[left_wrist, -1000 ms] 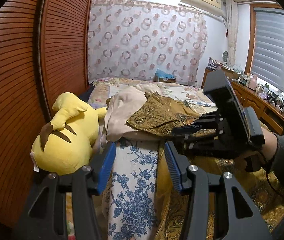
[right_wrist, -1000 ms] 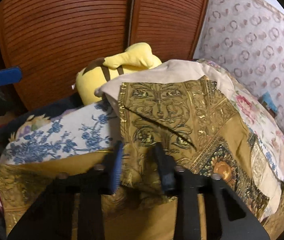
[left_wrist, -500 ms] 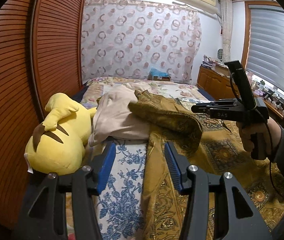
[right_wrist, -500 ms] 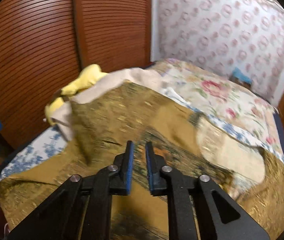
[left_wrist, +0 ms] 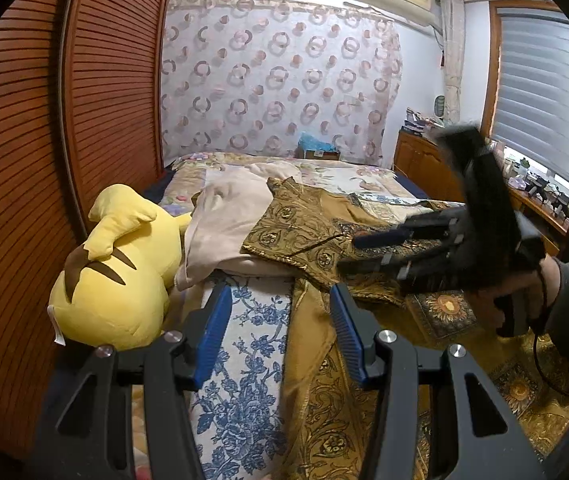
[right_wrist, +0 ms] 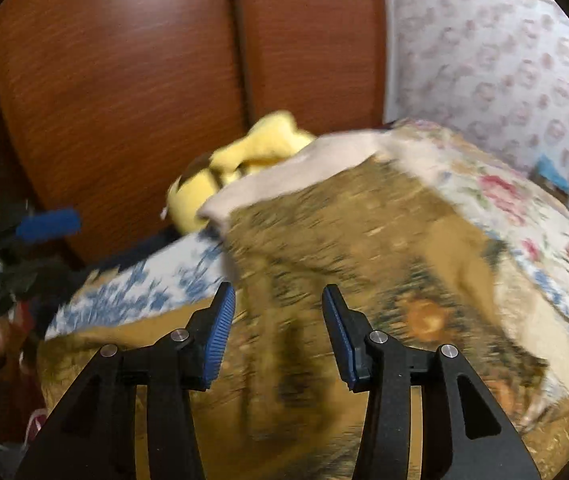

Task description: Fold small clothes

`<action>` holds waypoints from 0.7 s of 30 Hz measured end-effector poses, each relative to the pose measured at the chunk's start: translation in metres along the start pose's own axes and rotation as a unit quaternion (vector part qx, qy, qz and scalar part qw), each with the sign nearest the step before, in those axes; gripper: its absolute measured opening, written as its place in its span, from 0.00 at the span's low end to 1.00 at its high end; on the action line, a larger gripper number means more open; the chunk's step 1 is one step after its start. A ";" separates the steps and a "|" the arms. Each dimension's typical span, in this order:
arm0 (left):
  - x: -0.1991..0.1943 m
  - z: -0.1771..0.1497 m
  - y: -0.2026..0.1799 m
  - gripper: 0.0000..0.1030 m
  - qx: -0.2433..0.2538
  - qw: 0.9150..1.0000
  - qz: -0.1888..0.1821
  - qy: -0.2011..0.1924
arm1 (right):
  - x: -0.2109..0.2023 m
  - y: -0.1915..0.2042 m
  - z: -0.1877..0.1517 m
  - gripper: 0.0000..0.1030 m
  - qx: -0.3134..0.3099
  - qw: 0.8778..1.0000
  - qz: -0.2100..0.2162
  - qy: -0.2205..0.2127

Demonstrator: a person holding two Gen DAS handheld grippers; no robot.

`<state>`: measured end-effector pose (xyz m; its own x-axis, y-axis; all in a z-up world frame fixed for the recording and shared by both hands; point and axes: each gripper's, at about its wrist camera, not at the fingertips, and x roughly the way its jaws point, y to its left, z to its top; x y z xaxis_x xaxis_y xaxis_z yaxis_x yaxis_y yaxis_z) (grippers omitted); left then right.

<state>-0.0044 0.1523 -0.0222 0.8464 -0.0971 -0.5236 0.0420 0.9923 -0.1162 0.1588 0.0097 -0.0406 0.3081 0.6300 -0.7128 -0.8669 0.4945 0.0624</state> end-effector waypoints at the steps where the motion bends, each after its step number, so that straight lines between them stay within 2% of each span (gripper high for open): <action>1: 0.000 0.000 0.003 0.48 -0.002 1.000 0.001 0.001 | 0.009 0.006 -0.002 0.44 -0.010 1.000 -0.001 0.018; 3: 0.000 -0.001 0.004 0.48 -0.002 1.000 0.001 0.002 | 0.023 0.012 -0.005 0.43 -0.024 0.999 -0.006 0.037; 6: 0.000 -0.003 0.005 0.48 -0.002 1.000 0.001 0.004 | 0.038 0.012 -0.010 0.31 -0.032 0.997 -0.021 0.060; 9: 0.001 -0.003 0.005 0.48 -0.002 1.000 0.001 0.005 | 0.038 0.007 -0.010 0.05 -0.031 0.998 -0.029 0.056; 12: 0.001 -0.005 0.004 0.48 0.000 1.000 0.001 0.007 | 0.026 -0.004 -0.008 0.03 -0.017 0.999 -0.041 0.030; 17: 0.001 -0.004 0.002 0.48 0.002 1.000 -0.001 0.008 | -0.009 -0.040 -0.012 0.03 0.053 0.994 -0.094 -0.026; 21: 0.002 -0.003 -0.001 0.48 0.003 1.000 -0.002 0.008 | -0.026 -0.074 -0.022 0.03 0.124 0.984 -0.123 -0.030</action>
<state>-0.0041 0.1513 -0.0252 0.8379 -0.1027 -0.5361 0.0486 0.9923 -0.1142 0.2062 -0.0565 -0.0415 0.5257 0.5033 -0.6859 -0.6437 0.7624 0.0661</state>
